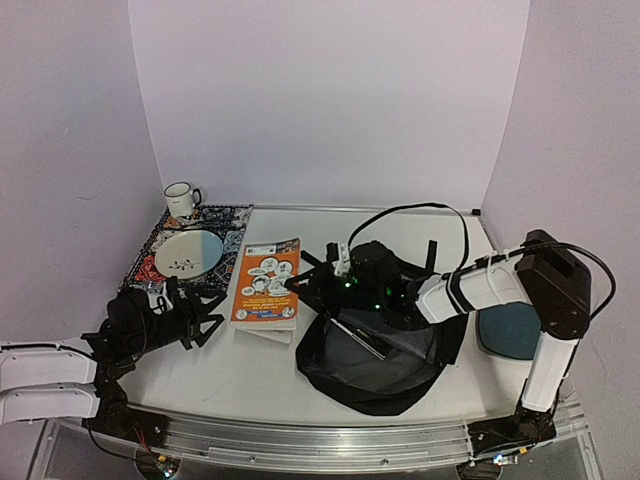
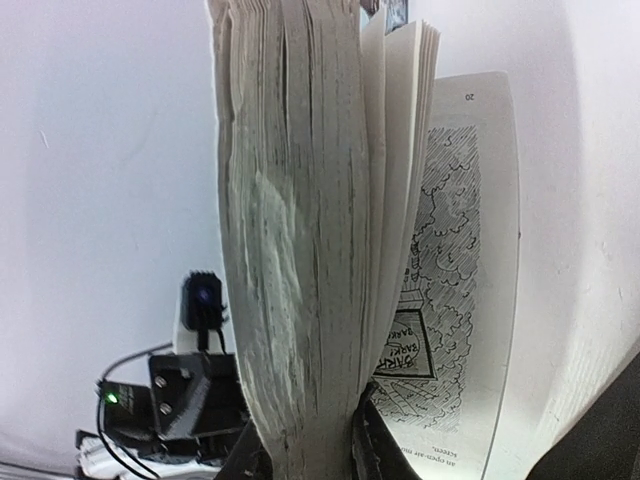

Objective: Pack the student bag
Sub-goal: Pass from the right arm to the left

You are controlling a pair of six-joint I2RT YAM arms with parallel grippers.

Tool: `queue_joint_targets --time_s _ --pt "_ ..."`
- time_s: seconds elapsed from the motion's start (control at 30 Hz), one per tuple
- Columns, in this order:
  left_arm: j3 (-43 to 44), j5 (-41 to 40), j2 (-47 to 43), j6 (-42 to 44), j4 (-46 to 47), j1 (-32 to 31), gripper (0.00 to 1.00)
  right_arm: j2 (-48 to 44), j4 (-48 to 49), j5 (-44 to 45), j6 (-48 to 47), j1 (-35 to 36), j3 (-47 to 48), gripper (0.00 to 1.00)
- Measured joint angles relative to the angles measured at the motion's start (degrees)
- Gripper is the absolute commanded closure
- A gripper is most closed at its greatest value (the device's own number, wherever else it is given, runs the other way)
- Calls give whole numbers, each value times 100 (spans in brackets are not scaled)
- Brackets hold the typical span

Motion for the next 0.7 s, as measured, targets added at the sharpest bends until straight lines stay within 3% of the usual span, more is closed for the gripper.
queue_joint_targets --time_s 0.7 --pt "914 -509 1542 100 661 -497 21 -290 456 959 606 -21 -398 100"
